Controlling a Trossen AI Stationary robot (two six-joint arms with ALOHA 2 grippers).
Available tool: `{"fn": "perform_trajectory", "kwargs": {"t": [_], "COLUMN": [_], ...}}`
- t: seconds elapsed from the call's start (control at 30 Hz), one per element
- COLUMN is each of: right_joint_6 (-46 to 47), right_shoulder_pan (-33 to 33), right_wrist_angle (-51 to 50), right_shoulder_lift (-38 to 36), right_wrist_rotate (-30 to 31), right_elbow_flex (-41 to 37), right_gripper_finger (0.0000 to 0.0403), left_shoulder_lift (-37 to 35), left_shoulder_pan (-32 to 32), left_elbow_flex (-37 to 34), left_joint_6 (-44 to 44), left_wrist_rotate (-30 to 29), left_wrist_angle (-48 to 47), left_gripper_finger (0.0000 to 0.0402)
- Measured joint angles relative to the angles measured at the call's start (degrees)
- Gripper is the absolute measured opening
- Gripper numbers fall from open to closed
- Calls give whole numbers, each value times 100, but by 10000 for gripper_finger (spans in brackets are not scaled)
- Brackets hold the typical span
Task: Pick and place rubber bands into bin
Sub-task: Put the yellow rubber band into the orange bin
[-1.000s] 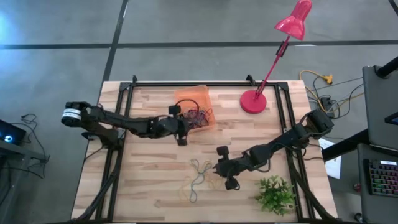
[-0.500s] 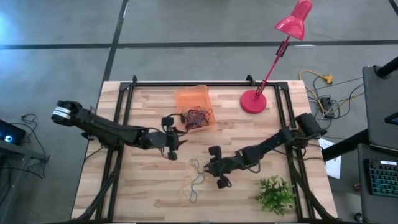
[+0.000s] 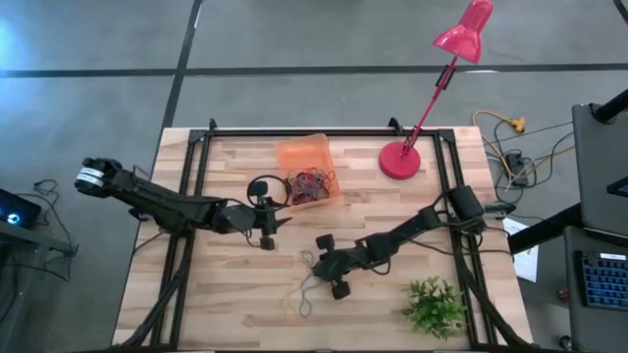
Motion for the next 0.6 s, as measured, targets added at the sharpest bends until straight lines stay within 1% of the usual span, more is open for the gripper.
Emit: {"fn": "perform_trajectory", "kwargs": {"t": [0.27,0.5,0.6], "right_joint_6": [38,13,12], "right_shoulder_pan": [-20,-25,-37], "right_wrist_angle": [-252,-191,-198], "right_shoulder_lift": [-185,-314,-316], "right_wrist_rotate": [-17,-607,-662], "right_elbow_flex": [-5,-24,-33], "right_gripper_finger": [68,68,68], "left_shoulder_lift": [12,12,12], "left_shoulder_pan": [0,0,0], "left_elbow_flex": [-7,-57,-86], "left_joint_6": [16,17,15], "left_wrist_rotate": [-13,-31,-138], "left_wrist_angle": [-5,5,11], "left_gripper_finger": [142,142,142]}}
